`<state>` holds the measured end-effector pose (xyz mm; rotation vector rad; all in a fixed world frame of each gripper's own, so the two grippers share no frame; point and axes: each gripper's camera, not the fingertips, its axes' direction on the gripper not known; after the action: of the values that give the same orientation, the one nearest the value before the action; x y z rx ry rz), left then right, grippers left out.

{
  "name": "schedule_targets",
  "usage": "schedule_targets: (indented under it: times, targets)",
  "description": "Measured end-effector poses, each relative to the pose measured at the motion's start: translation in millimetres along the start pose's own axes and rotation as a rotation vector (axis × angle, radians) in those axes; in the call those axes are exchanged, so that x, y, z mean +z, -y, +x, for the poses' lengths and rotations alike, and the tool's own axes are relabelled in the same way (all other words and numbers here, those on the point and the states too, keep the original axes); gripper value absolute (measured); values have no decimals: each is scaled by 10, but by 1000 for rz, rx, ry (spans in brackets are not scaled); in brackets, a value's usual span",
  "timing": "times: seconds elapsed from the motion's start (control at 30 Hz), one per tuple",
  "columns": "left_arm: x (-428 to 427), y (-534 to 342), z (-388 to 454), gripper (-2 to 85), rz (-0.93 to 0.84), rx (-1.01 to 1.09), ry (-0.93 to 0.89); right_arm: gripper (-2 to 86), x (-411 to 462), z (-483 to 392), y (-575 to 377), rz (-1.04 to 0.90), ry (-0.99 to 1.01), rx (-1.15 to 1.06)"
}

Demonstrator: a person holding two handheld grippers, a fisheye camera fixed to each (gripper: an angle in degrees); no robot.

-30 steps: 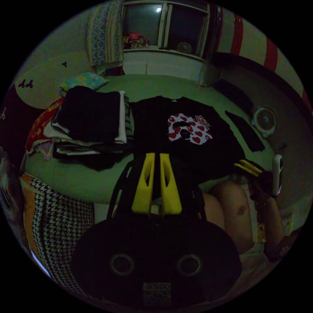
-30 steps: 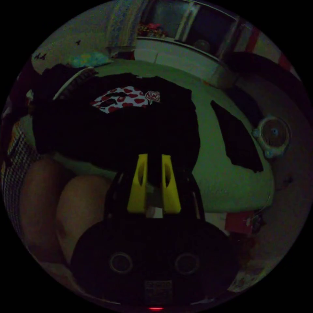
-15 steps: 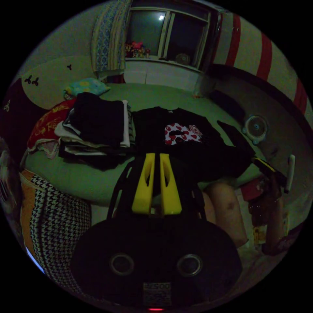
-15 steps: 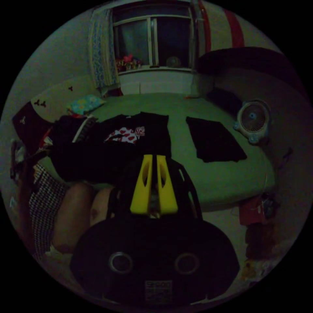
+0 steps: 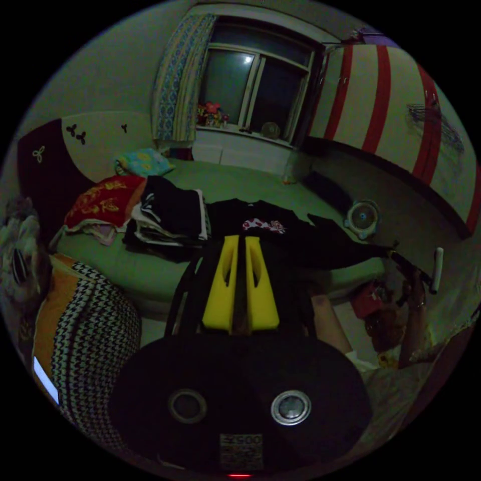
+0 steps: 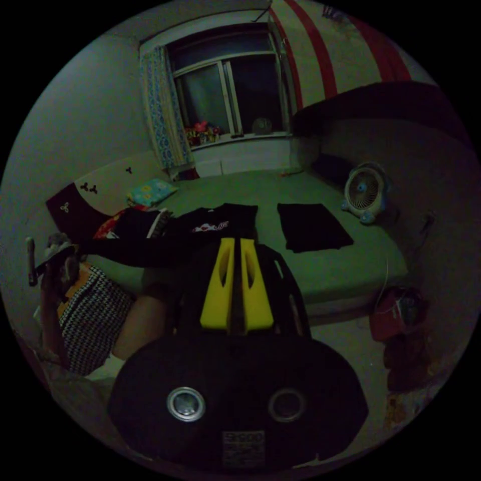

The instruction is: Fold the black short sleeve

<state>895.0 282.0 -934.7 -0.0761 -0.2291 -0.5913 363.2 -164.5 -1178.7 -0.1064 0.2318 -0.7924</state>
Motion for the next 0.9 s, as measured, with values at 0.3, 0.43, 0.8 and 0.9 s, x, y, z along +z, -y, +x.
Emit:
schedule_targets:
  times: [0.3,0.43,0.8,0.9]
  targets:
    - [-774,17,68,21,117,6,-44,-12,-849,66,69,94,6,22]
    - [-946,100,60,20,158,23,-70,-13,-1087,106,157,132,13,34]
    - [-82,798,-305,21,65,-32,-61,-14,-252,6,943,46,-17,1]
    - [389,1213,-454,24,52,-22,-37,-14,178,-43,1393,50,-39,-35]
